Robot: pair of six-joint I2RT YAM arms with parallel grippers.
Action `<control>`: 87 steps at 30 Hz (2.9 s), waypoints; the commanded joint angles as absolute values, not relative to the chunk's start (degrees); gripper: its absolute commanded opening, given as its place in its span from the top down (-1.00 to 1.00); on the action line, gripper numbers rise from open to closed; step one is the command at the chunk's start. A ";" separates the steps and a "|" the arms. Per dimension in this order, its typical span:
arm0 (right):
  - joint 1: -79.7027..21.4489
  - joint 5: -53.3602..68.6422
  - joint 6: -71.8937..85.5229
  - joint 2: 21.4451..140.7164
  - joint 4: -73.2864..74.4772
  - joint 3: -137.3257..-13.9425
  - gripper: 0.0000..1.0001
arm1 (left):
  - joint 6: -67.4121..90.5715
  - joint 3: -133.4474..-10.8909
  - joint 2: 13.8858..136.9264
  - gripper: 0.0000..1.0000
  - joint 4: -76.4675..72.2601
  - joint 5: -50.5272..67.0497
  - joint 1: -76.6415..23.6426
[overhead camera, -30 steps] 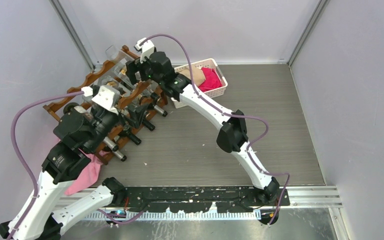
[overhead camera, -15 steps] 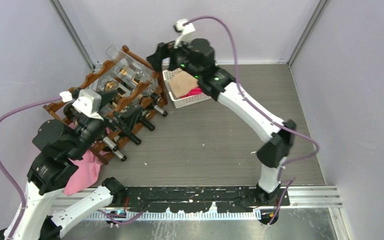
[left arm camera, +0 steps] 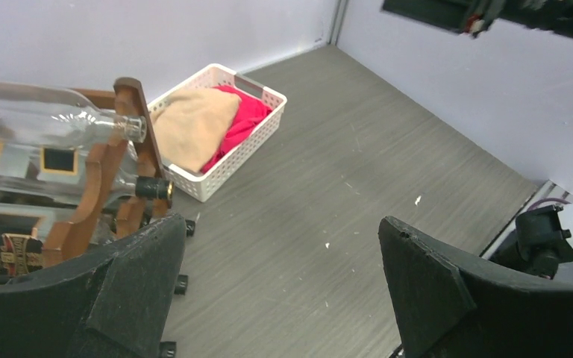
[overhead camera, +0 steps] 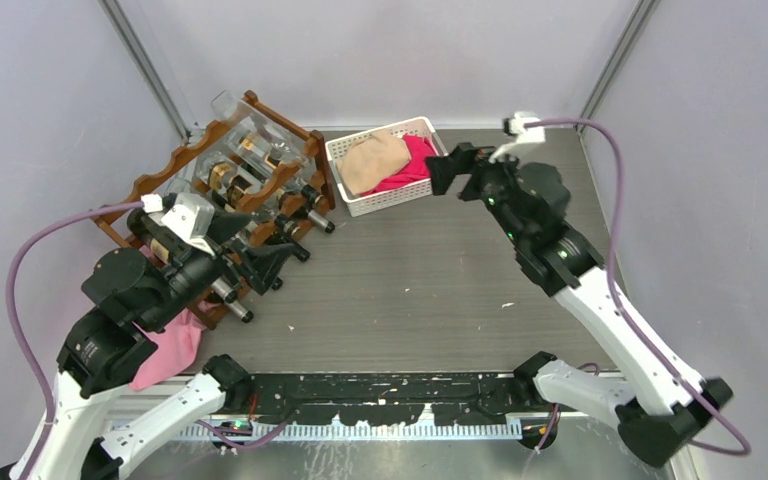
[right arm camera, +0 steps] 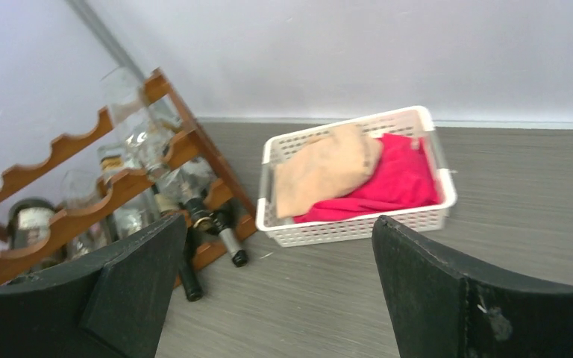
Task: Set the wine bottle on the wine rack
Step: Place the wine bottle in the wine rack, then reset both arms
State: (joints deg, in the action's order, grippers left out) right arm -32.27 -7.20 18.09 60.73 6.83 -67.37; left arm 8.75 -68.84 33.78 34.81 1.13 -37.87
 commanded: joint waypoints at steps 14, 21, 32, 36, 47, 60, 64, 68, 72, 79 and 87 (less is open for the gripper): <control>-31.68 -42.16 23.47 52.93 26.08 -83.41 -1.00 | 12.60 -82.67 43.45 -1.00 36.13 3.29 -37.71; -31.72 -49.69 25.04 52.64 27.93 -85.06 -1.00 | 12.14 -88.92 46.71 -1.00 38.50 2.60 -37.70; -31.69 -44.78 22.93 51.08 25.53 -84.17 -1.00 | 11.95 -89.91 47.04 -1.00 39.05 2.03 -37.71; -31.70 -43.15 22.61 51.71 24.89 -83.54 -1.00 | 11.80 -90.47 46.93 -1.00 39.95 1.57 -37.75; -31.69 -40.77 21.88 52.61 24.12 -83.30 -1.00 | 11.60 -89.82 46.19 -0.99 40.71 1.04 -37.72; -31.66 -40.63 21.36 52.43 23.11 -82.43 -1.00 | 11.52 -89.25 45.97 -0.99 40.52 1.04 -37.70; -31.70 -40.65 21.25 52.28 22.69 -82.03 -1.00 | 11.51 -89.06 45.79 -1.00 40.52 0.97 -37.69; -31.66 -40.84 21.01 52.15 22.44 -81.79 -1.00 | 11.51 -88.78 45.71 -0.99 40.31 1.01 -37.73; -31.72 -41.02 20.62 51.94 22.19 -81.51 -1.00 | 11.69 -88.44 45.70 -1.00 39.91 1.42 -37.71; -31.72 -41.19 20.07 52.14 22.00 -81.41 -1.00 | 11.86 -87.81 45.73 -0.99 39.46 1.49 -37.71; -31.73 -41.08 19.79 51.97 21.40 -81.18 -1.00 | 11.60 -87.63 45.53 -0.99 39.46 1.29 -37.70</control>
State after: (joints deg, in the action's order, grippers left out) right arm -31.75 -40.77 20.64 52.84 24.86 -81.10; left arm 11.81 -87.72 46.13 41.47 1.52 -37.87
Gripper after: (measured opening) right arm 0.996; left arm 0.996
